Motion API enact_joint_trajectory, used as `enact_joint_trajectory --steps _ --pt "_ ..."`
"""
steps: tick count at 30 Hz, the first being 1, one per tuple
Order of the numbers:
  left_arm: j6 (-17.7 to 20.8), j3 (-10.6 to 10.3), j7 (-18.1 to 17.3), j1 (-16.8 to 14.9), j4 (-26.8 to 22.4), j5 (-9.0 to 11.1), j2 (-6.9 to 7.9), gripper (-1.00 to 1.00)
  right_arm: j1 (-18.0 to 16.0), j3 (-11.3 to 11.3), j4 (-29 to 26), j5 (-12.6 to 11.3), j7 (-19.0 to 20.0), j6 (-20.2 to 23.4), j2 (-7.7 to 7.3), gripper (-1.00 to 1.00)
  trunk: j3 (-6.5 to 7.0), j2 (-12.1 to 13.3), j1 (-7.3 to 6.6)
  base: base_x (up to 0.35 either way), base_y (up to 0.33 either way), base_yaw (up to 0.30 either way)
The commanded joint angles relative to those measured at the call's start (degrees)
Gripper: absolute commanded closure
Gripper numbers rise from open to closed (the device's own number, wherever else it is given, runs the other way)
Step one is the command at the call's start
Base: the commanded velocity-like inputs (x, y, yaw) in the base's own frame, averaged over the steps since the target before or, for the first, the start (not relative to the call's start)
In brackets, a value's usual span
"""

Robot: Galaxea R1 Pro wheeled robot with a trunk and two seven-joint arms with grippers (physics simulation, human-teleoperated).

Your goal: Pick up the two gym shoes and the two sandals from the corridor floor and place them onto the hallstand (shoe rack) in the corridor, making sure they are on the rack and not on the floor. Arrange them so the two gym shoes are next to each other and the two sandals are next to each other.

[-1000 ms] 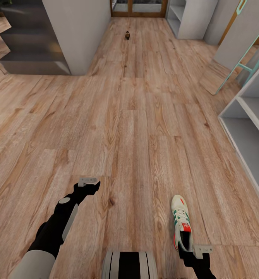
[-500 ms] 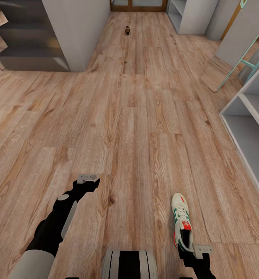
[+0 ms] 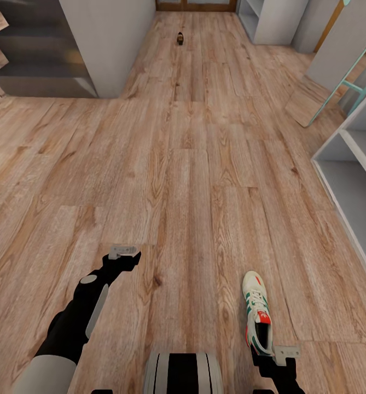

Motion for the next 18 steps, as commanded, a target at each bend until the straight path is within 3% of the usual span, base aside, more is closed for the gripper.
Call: enact_joint_trajectory --steps 1,18 --pt "0.32 0.05 -0.18 0.01 -0.09 0.08 -0.01 -1.0 -0.01 -0.03 0.03 -0.02 0.03 -0.17 0.0 -1.0 -0.05 -0.01 -0.01 0.0 0.0 0.01" --pt "0.26 0.11 -0.18 0.11 -0.09 0.08 0.01 -1.0 -0.01 -0.04 0.03 -0.02 0.03 -0.17 0.01 -1.0 -0.1 -0.01 -0.01 0.0 0.0 0.002"
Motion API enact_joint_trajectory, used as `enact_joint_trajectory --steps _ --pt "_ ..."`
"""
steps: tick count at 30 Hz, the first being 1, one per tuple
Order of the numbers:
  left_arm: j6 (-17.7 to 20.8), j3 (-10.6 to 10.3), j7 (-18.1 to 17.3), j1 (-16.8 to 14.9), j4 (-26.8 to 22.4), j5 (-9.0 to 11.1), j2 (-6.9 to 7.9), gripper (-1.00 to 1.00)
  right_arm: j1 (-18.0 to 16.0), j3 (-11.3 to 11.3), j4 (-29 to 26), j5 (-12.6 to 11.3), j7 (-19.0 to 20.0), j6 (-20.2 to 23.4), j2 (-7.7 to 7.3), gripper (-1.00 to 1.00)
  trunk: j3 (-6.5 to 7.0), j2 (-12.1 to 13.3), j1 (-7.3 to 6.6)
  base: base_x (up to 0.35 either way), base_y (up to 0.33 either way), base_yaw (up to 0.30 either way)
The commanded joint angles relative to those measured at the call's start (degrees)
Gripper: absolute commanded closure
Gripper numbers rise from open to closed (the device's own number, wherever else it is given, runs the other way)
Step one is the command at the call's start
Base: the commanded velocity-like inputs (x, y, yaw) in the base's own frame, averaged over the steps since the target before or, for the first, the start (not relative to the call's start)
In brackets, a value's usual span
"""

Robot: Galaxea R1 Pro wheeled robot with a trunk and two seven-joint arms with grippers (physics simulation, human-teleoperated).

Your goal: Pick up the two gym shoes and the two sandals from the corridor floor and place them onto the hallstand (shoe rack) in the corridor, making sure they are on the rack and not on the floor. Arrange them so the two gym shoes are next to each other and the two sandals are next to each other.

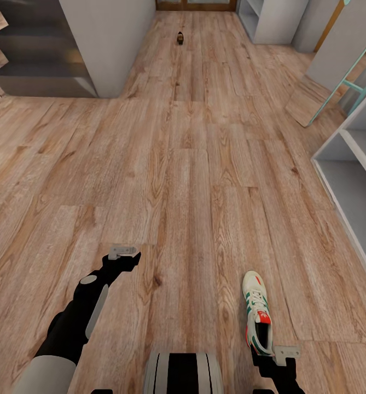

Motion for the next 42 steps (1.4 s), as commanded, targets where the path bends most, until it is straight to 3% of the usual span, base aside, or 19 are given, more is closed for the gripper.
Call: enact_joint_trajectory --steps 1,42 --pt "0.33 0.06 -0.18 -0.01 -0.07 0.08 -0.02 -1.0 -0.01 -0.05 0.03 -0.02 0.03 -0.17 0.0 -1.0 -0.03 -0.01 -0.01 0.0 0.0 0.0" --pt "0.3 0.05 -0.18 -0.01 -0.06 0.05 -0.02 -1.0 -0.01 -0.03 0.03 -0.02 -0.03 -0.17 0.0 -1.0 -0.48 -0.04 0.04 0.0 0.0 0.0"
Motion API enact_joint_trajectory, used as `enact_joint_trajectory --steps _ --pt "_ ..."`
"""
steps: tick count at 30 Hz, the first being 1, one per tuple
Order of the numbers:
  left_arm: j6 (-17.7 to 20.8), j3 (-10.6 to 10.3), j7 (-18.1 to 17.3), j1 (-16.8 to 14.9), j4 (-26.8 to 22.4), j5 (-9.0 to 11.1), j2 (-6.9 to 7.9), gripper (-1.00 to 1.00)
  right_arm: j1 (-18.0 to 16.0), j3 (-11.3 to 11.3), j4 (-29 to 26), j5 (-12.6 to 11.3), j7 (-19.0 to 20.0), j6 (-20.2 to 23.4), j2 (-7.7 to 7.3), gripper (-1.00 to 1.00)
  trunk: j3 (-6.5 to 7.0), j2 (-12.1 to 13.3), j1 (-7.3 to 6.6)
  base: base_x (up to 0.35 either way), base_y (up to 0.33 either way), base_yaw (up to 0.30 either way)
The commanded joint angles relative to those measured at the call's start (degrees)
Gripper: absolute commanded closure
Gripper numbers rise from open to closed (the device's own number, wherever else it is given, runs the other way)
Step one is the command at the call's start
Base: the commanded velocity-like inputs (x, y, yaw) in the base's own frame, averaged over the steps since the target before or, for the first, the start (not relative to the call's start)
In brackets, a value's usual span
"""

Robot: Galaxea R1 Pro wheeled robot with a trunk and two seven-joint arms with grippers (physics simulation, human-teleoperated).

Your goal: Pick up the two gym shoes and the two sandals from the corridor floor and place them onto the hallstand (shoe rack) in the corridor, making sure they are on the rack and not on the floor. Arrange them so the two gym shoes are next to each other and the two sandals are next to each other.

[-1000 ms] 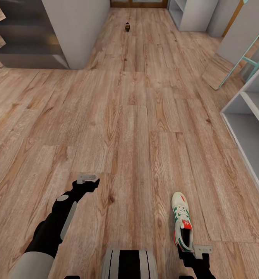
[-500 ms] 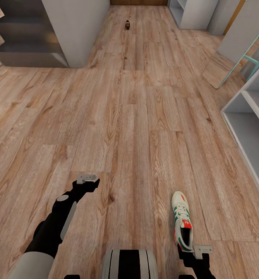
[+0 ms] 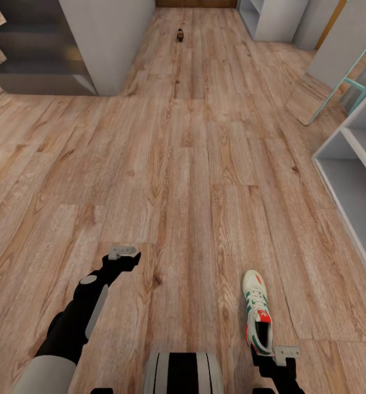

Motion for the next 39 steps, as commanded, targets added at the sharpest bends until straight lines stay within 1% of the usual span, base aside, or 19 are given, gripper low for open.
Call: enact_joint_trajectory --steps 1,33,34,39 --pt "0.34 0.07 -0.18 -0.01 -0.07 0.08 -0.02 -1.0 -0.01 -0.03 0.03 -0.02 0.02 -0.17 0.0 -1.0 -0.03 -0.01 -0.01 0.006 0.0 0.0" --pt "0.27 0.08 -0.18 -0.01 -0.07 0.02 -0.02 -1.0 -0.01 -0.03 0.07 0.03 0.08 -0.17 0.0 -1.0 -0.03 -0.01 -0.01 0.012 0.006 0.0" --pt "0.27 0.08 -0.18 -0.01 -0.07 0.02 -0.02 -1.0 -0.01 -0.03 0.08 0.04 0.08 -0.17 0.0 1.0 -0.03 -0.01 -0.01 0.0 0.0 0.0" --pt "0.27 0.08 -0.18 -0.01 -0.07 0.02 -0.02 -1.0 -0.01 0.08 0.17 0.12 0.09 -0.11 0.0 1.0 -0.03 -0.01 -0.01 0.0 0.0 0.0"
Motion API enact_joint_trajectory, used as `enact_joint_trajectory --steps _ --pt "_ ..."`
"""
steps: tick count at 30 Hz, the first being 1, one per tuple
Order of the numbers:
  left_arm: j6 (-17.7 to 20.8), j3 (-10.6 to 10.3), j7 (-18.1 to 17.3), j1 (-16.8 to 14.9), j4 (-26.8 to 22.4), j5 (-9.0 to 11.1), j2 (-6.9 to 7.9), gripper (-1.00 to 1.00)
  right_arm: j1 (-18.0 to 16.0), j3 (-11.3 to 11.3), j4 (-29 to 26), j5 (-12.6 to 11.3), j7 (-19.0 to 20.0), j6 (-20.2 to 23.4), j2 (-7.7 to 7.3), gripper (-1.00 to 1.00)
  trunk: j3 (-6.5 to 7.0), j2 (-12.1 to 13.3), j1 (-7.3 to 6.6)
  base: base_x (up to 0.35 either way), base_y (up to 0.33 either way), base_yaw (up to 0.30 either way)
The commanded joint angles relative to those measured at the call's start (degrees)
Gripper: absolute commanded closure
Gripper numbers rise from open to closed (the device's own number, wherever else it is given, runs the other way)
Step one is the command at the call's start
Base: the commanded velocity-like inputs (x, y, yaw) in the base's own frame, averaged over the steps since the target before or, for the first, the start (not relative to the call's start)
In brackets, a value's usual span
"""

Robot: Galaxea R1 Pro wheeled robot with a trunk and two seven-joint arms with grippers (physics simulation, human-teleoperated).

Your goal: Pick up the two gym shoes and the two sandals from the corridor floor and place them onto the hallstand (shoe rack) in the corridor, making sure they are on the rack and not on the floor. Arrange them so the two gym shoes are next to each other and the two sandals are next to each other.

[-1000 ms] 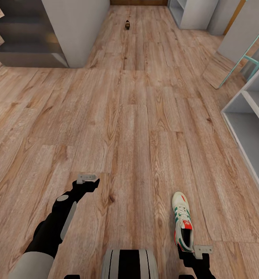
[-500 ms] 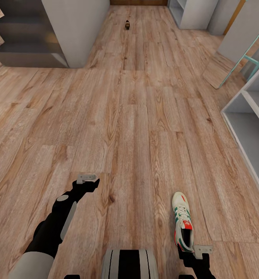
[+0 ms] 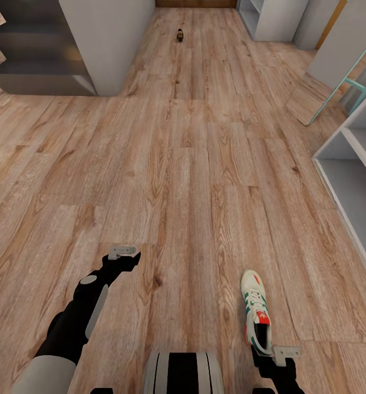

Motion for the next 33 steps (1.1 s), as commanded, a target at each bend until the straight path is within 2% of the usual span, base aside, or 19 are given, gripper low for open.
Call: enact_joint_trajectory --steps 1,33 --pt "0.33 0.06 -0.19 -0.01 -0.07 0.07 -0.02 -1.0 -0.01 -0.03 0.02 -0.08 0.05 -0.19 0.0 1.0 -0.03 -0.01 -0.01 0.0 0.0 0.0" --pt "0.2 0.15 -0.16 0.06 -0.07 0.07 0.07 -1.0 -0.01 -0.16 -0.02 -0.14 0.05 -0.23 0.02 1.0 -0.03 -0.01 -0.01 0.0 0.0 0.0"
